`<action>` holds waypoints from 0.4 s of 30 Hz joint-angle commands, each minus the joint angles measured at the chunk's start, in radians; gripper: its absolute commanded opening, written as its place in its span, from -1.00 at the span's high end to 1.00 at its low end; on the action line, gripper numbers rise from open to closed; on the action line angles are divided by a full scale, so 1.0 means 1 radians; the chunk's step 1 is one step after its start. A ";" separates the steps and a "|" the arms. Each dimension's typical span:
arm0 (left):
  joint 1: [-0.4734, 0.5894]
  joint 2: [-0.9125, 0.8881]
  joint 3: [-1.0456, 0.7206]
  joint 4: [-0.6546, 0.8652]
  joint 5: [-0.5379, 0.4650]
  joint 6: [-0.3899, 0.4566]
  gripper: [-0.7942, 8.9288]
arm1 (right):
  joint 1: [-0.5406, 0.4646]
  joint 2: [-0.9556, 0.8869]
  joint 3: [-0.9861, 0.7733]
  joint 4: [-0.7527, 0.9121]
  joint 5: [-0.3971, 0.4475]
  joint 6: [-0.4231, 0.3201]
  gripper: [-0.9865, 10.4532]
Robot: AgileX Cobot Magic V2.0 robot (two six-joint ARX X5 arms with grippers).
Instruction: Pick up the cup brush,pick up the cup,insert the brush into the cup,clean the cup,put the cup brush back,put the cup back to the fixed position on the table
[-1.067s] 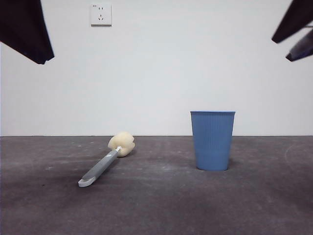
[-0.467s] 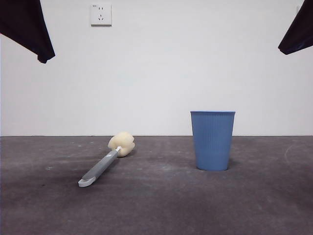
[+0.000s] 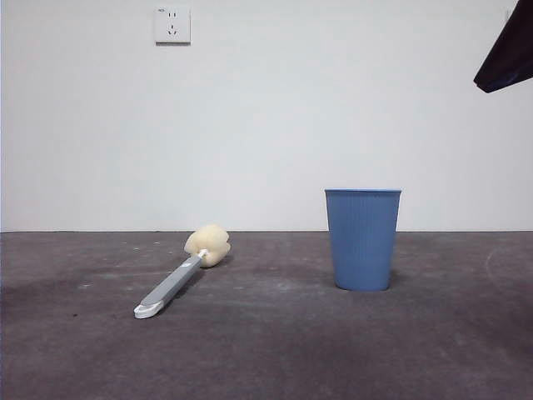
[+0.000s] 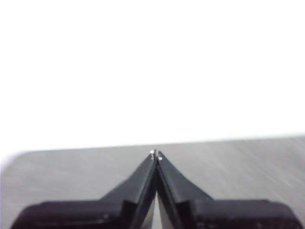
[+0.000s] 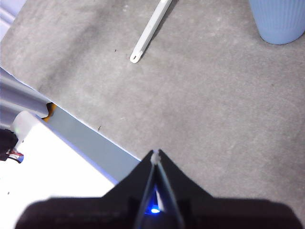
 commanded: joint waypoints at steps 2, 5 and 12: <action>0.109 -0.163 -0.193 0.049 -0.005 0.012 0.84 | 0.002 -0.001 0.003 0.004 0.003 0.005 0.83; 0.150 -0.251 -0.309 0.049 -0.005 0.001 0.84 | 0.002 -0.001 0.003 0.004 0.003 0.005 0.83; 0.189 -0.394 -0.507 0.047 -0.004 -0.039 0.84 | 0.002 -0.001 0.003 0.004 0.003 0.005 0.83</action>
